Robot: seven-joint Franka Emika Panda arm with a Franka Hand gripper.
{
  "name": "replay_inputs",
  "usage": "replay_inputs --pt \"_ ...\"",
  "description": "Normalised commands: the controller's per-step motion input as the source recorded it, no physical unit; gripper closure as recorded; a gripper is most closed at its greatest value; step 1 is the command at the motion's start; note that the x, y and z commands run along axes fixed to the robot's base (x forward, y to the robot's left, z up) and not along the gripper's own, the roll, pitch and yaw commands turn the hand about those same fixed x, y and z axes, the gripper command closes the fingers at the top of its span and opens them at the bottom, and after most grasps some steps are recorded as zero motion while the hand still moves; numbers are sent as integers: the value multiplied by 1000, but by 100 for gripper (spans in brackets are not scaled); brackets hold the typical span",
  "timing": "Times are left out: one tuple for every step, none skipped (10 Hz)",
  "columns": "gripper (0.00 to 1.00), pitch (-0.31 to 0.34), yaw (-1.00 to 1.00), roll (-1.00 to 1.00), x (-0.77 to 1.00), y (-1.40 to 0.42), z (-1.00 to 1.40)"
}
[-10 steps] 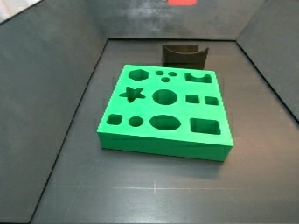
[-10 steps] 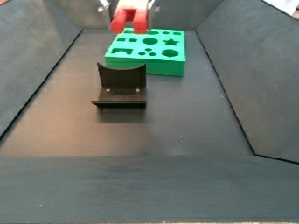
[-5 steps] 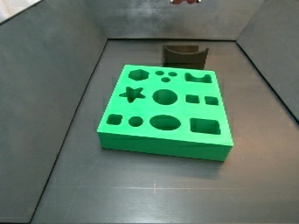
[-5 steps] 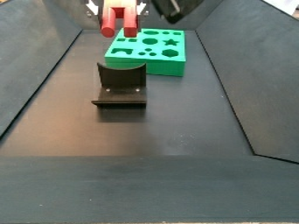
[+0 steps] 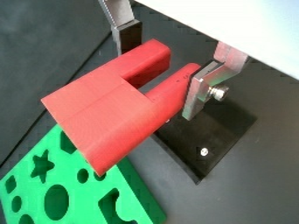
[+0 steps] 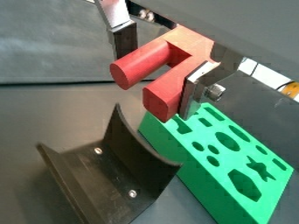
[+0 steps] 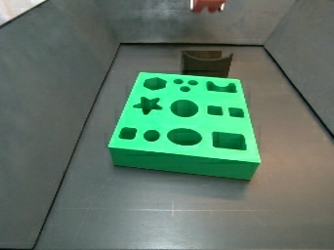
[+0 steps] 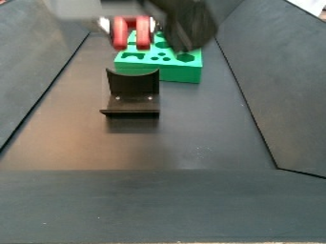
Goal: Pick up the square-circle object. Move up. Place the square-circle object on the fixture. Regrasp the square-circle object. Move to above the board. Insert the square-circle object.
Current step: Place the square-circle object on the fixture.
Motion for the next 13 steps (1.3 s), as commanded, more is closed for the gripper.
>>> replay_inputs --pt "100 51 -154 -1000 128 76 -1000" --pt "100 62 -159 -1000 138 84 -1000" --pt "100 59 -157 -918 145 89 -1000" --pt "100 45 -143 -696 157 97 -1000" --pt "100 42 -132 -525 166 103 -1000" --pt "100 41 -121 -362 177 110 -1000" --pt "100 38 -111 -253 184 107 -1000" --pt "100 29 -101 -189 192 117 -1000" --pt "100 27 -97 -173 177 108 -875" --pt "100 31 -89 -153 145 88 -643" --pt "100 29 -84 -145 124 73 -482" --pt "100 20 -76 -116 97 76 -396" --pt "100 0 0 0 0 -500 -167"
